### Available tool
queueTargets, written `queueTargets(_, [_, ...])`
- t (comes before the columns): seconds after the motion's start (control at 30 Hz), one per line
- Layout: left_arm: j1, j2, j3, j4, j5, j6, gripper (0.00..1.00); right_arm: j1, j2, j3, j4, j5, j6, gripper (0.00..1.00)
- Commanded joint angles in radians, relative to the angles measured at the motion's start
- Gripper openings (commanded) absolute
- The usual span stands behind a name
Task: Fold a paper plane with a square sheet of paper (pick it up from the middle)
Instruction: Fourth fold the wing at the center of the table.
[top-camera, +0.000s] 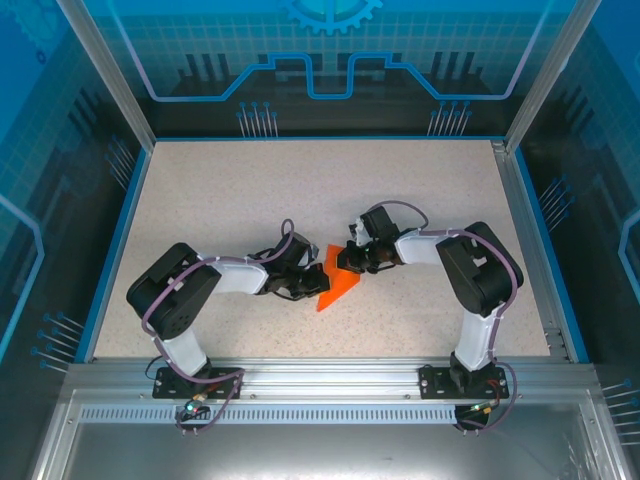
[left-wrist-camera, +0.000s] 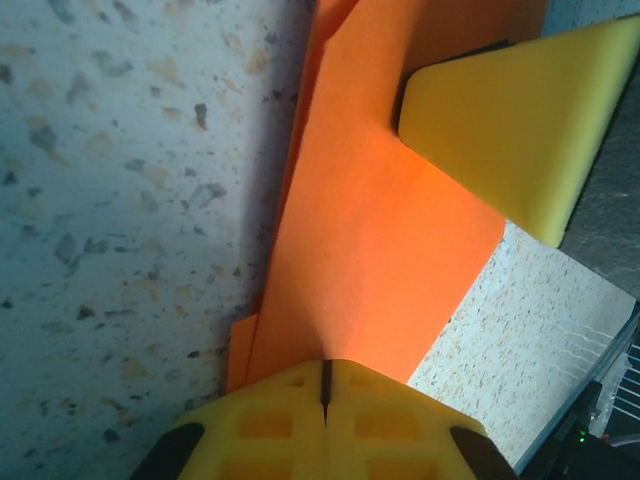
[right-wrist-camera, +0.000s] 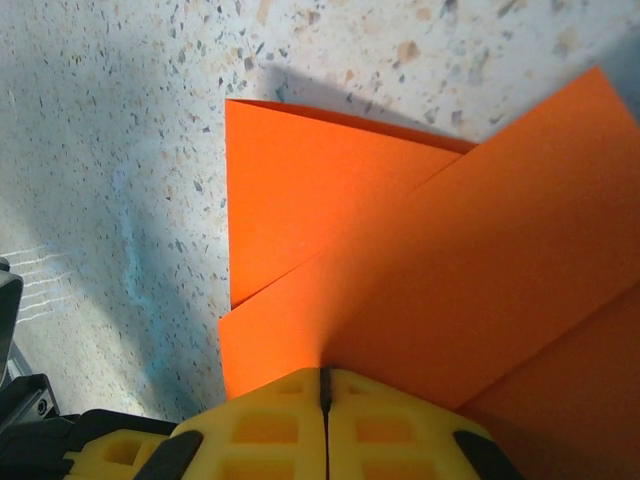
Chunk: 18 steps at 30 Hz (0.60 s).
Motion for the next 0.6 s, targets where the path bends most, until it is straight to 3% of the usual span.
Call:
queueTargets(0.0, [-0.008,0.038,-0.065,-0.218,-0.084,0.039,0.04,-0.017,0.045,-0.036,-0.064,0.049,-0.024,0.06])
queueTargets(0.37, [-0.010,0.038,-0.054,-0.223,-0.072,0.042,0.05,-0.019,-0.051,-0.007,-0.017,-0.022,0.026,0.07])
queueTargets(0.57, [-0.009,0.037,-0.055,-0.220,-0.074,0.041,0.05,-0.019,-0.010,0.022,-0.007,-0.024,0.031,0.07])
